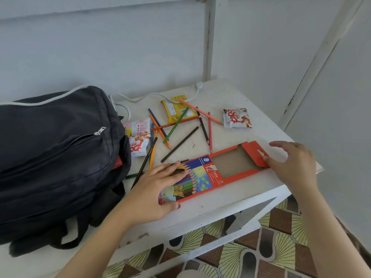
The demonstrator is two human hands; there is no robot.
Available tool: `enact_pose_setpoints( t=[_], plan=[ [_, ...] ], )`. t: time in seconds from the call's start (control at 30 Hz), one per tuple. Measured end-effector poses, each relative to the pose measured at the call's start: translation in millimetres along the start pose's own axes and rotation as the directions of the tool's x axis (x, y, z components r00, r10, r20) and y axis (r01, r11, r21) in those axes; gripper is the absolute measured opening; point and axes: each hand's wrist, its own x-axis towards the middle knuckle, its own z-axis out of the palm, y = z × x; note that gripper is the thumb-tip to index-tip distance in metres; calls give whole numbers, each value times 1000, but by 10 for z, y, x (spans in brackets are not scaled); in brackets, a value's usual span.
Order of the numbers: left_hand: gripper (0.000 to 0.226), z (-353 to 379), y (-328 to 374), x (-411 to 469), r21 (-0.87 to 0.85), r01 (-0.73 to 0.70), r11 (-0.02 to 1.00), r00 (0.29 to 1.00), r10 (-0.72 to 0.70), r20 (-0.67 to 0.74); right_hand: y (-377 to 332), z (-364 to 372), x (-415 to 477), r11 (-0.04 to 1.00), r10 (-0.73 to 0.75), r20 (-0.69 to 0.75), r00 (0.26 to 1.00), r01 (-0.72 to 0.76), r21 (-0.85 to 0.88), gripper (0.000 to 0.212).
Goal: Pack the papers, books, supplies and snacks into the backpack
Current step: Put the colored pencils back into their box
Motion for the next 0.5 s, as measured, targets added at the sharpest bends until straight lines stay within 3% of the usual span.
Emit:
enact_pose_setpoints(
  t=[0.13, 0.27, 0.4, 0.5],
  plan=[
    [74, -13, -6, 19, -24, -8, 1000, 1000, 8, 10, -4, 28, 55, 999, -48, 58, 997, 49, -15, 35],
    [53, -62, 5, 86, -225, -2, 974, 995, -22, -101, -218, 102, 120, 980, -192, 41, 981, 189, 56, 25],
    [24, -127, -30, 315, -76, 31, 997, 935, -55, -349, -691, 249, 189, 965, -252, 61, 966, 256, -51, 15],
    [16, -185, -117, 509, -56, 107, 993, 942, -120, -313, -1001, 409, 246, 932, -247, 194, 949, 288, -222, 31]
  ],
)
